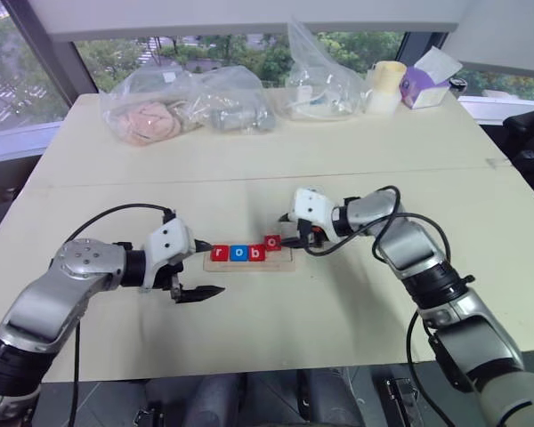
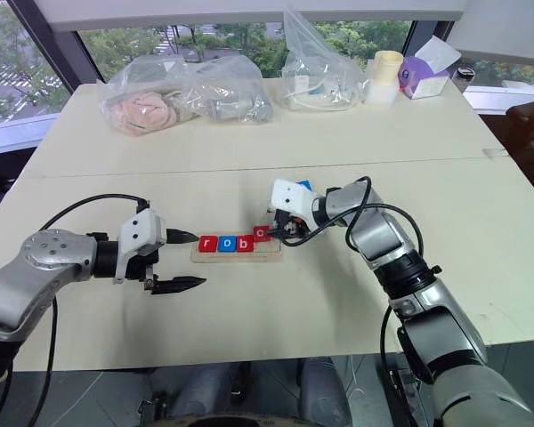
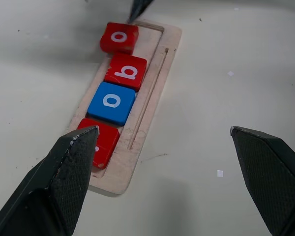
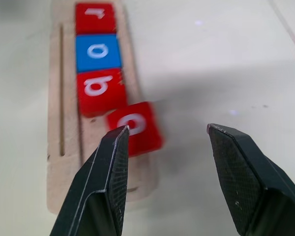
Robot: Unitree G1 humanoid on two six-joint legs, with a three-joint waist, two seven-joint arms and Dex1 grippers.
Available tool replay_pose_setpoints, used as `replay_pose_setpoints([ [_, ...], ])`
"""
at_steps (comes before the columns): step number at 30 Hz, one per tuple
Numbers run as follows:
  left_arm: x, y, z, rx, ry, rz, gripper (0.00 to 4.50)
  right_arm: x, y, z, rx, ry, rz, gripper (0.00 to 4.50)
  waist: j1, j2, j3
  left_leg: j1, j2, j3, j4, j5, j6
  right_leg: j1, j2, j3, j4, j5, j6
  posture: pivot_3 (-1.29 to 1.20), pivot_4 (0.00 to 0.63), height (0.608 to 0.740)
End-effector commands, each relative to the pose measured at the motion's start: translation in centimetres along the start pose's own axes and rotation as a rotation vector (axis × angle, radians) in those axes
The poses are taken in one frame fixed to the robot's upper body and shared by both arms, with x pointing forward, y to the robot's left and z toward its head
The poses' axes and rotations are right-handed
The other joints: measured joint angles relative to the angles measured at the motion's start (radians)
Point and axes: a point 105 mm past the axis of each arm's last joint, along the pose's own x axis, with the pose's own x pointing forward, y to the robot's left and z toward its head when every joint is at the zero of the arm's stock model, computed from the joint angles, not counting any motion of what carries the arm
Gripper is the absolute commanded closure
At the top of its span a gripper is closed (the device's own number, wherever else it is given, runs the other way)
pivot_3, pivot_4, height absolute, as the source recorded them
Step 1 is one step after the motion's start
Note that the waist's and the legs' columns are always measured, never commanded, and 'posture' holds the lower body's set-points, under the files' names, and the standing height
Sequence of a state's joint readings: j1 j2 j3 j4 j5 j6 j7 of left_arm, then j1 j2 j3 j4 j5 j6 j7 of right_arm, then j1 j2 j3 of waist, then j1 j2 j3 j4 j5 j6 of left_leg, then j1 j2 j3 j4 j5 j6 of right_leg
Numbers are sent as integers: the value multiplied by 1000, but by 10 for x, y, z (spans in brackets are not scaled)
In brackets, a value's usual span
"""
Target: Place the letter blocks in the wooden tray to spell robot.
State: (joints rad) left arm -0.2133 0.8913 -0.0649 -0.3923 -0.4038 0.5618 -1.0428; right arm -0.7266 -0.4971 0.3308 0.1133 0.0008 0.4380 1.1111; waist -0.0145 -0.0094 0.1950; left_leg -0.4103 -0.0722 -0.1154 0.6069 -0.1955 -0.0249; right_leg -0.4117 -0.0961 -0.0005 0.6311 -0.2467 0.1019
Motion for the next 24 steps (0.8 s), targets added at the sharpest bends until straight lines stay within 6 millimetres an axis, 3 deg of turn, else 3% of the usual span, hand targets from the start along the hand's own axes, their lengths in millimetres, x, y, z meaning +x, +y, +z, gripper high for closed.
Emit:
replay_pose_setpoints([
  [1, -2, 1, 6, 26, -10, 4, 0, -14, 14, 22, -19, -104, 69, 1964, 1, 0, 0, 0, 0, 0, 0, 0, 0, 0, 0, 0, 0, 0, 0, 0, 150, 740],
  [4, -1, 2, 6, 28, -9, 4, 0, -12, 21, 23, -15, -121, 79, 1964, 1, 0, 0, 0, 0, 0, 0, 0, 0, 0, 0, 0, 0, 0, 0, 0, 150, 740],
  [10, 0, 3, 8, 34, -14, -2, 0, 6, -26, 12, -33, -97, -207, 1964, -4, 0, 0, 1, 1, 0, 0, 0, 0, 0, 1, 0, 1, 1, -1, 0, 150, 740],
  [15, 0, 2, 9, 36, -14, -8, 0, 14, -45, 7, -41, -93, -274, 1964, -3, 0, 0, 0, 0, 0, -1, 1, -1, 0, 1, 0, 0, 1, 0, 0, 150, 740],
  [24, -1, 0, 8, 26, -12, 1, 0, 25, -16, 2, -125, -109, -91, 1964, -5, 0, 0, 0, 0, 0, -1, 1, -1, 0, 1, 0, 0, 2, 2, 0, 150, 740],
])
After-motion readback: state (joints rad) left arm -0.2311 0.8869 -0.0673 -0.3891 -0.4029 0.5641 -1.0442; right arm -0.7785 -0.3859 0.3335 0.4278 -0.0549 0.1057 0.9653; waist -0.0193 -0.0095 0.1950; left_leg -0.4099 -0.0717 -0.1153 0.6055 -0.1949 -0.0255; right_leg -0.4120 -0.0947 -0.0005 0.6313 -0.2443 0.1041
